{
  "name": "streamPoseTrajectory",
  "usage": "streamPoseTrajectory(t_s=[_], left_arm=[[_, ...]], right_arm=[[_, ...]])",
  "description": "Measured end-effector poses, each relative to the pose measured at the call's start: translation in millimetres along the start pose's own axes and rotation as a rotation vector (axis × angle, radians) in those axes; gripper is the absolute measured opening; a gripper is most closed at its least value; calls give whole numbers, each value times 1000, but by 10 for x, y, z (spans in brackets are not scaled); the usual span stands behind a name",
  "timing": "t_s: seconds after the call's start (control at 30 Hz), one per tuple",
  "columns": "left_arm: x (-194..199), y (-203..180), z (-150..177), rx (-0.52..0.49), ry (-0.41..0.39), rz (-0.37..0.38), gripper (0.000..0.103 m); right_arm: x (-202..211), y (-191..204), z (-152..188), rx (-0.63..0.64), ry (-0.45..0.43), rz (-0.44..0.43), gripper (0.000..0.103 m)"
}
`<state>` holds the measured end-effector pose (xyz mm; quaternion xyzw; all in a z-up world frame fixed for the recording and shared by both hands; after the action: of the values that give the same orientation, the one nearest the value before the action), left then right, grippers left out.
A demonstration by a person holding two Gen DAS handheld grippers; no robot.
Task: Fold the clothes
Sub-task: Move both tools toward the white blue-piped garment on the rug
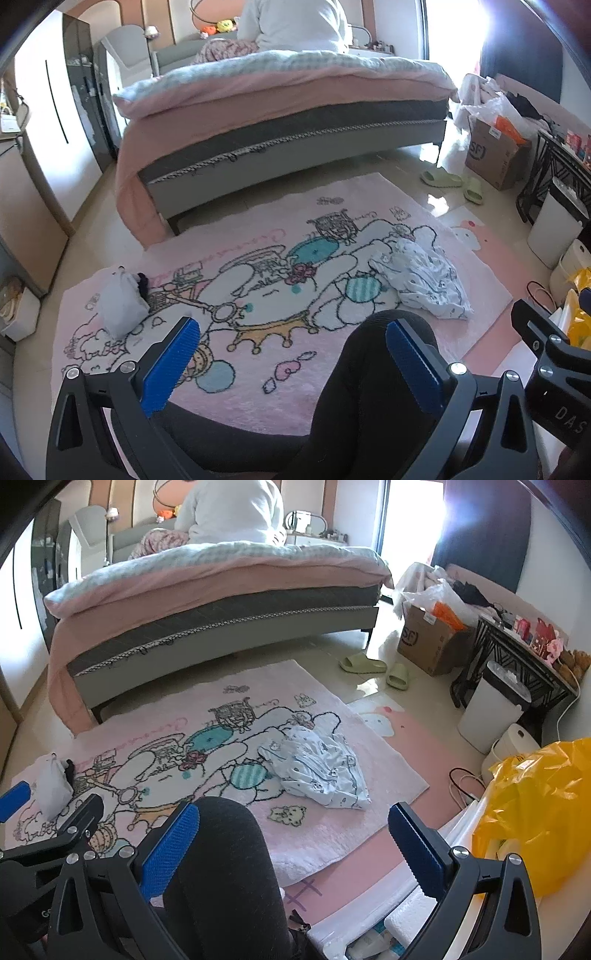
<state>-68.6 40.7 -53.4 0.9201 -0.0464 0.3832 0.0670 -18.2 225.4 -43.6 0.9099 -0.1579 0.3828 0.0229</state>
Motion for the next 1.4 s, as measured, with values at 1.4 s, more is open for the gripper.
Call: streamPoseTrajectory(t_s=[1.4], left_arm=[[-2080, -619, -800, -3, 367, 250, 103]], right_arm=[[-1960, -596, -490, -207, 387, 88, 103]])
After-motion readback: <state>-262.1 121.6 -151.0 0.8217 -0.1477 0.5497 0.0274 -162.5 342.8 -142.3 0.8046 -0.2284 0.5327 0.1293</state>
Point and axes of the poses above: each gripper's, at about its wrist camera, not at the fingertips, and x roughly against the way its jaws point, y to its left, z to its underside, the point moved 2 cm from there along -x, roughly the way its jaws point, and after that the axes turned 3 degrees about -y, right-handed, at the moved point
